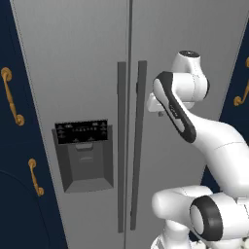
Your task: Grab a lemon wedge from the fridge and one ice cube from the ice bowl, and put them in the glass of lemonade.
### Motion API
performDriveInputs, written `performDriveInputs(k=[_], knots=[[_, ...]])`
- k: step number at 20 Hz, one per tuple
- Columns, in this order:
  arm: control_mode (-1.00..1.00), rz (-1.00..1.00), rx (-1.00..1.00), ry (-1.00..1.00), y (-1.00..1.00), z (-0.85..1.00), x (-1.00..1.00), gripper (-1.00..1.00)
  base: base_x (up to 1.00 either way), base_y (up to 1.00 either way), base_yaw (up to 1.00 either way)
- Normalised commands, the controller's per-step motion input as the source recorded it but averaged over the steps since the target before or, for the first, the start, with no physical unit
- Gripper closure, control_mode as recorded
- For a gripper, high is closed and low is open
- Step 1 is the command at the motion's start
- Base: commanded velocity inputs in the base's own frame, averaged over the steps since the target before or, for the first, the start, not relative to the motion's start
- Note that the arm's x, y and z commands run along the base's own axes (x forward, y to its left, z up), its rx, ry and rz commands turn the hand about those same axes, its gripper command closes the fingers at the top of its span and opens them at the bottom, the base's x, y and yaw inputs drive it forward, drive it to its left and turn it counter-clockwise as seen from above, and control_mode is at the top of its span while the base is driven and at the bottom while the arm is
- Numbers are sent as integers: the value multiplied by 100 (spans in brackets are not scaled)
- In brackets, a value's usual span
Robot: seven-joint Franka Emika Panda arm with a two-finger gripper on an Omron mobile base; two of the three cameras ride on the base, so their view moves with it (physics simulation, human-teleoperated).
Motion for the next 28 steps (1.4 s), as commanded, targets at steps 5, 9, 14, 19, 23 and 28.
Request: performDriveInputs(k=[5, 9, 14, 19, 23, 28], knots=[[-100, 0, 0, 0, -1, -9, -57, -100, 0, 0, 0], [-100, 0, 0, 0, 0, -18, -83, -100, 0, 0, 0], [-100, 2, 0, 0, 2, -60, -70, -100, 0, 0, 0], [100, 0, 0, 0, 0, 0, 0, -100, -52, 0, 39], [100, 0, 0, 0, 0, 0, 0, -100, -30, 6, 56], [100, 0, 0, 0, 0, 0, 0, -100, 2, 33, 79]])
